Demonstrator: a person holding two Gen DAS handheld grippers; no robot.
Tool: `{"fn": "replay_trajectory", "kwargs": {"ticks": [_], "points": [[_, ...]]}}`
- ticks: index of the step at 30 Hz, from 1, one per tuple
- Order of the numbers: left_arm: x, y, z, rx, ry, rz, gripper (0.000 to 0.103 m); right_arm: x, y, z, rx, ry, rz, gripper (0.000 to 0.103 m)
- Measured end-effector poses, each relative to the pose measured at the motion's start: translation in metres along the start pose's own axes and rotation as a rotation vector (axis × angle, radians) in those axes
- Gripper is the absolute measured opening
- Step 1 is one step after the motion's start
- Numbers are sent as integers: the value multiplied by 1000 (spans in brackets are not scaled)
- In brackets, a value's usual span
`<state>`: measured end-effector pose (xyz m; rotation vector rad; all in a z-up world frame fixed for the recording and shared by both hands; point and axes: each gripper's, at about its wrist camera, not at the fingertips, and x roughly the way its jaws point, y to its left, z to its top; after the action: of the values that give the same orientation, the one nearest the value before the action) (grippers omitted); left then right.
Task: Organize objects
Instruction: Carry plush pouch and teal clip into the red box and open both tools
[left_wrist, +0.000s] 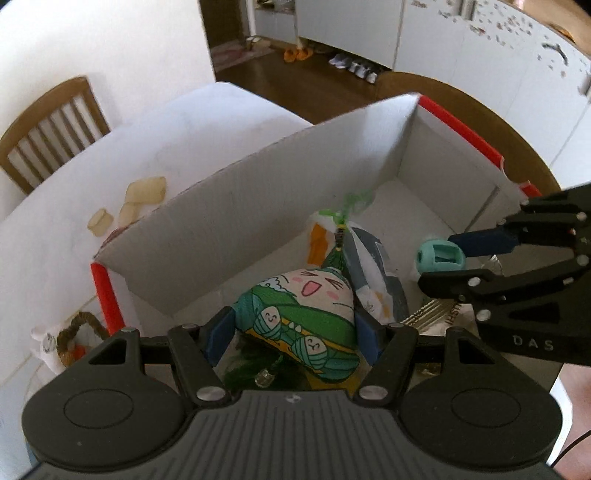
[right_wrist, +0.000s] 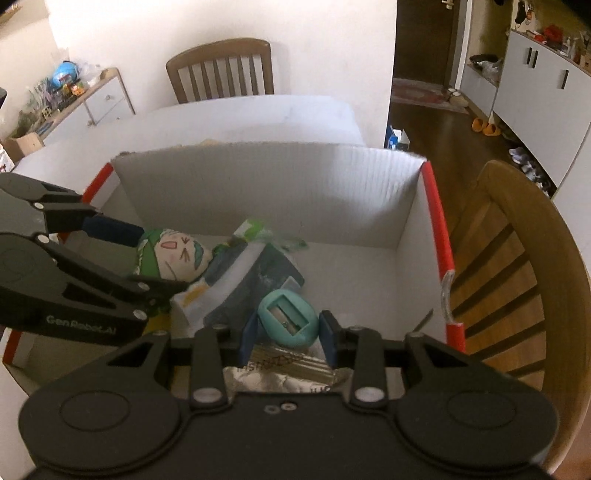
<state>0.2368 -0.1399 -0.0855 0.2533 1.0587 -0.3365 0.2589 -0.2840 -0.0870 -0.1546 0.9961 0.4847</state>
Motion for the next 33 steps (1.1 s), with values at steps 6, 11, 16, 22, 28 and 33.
{"fn": "replay_trajectory", "kwargs": {"ticks": [6, 11, 16, 22, 28, 33], "points": [[5, -5, -1, -9, 16, -8, 70, 5, 1, -4, 4, 7, -7, 36], [4, -6, -1, -20, 17, -13, 71, 1, 1, -5, 15, -7, 0, 43], [5, -7, -1, -11, 13, -8, 73, -14, -1, -11, 12, -27, 21, 59], [-3, -11, -3, 10, 9, -3, 80, -39, -2, -18, 28, -69, 44, 76], [-22, -9, -5, -2, -22, -33, 83, -63, 0, -23, 58, -113, 55, 81], [-40, -4, -12, -6, -51, -107, 87, -87, 10, -28, 96, -162, 40, 85]]}}
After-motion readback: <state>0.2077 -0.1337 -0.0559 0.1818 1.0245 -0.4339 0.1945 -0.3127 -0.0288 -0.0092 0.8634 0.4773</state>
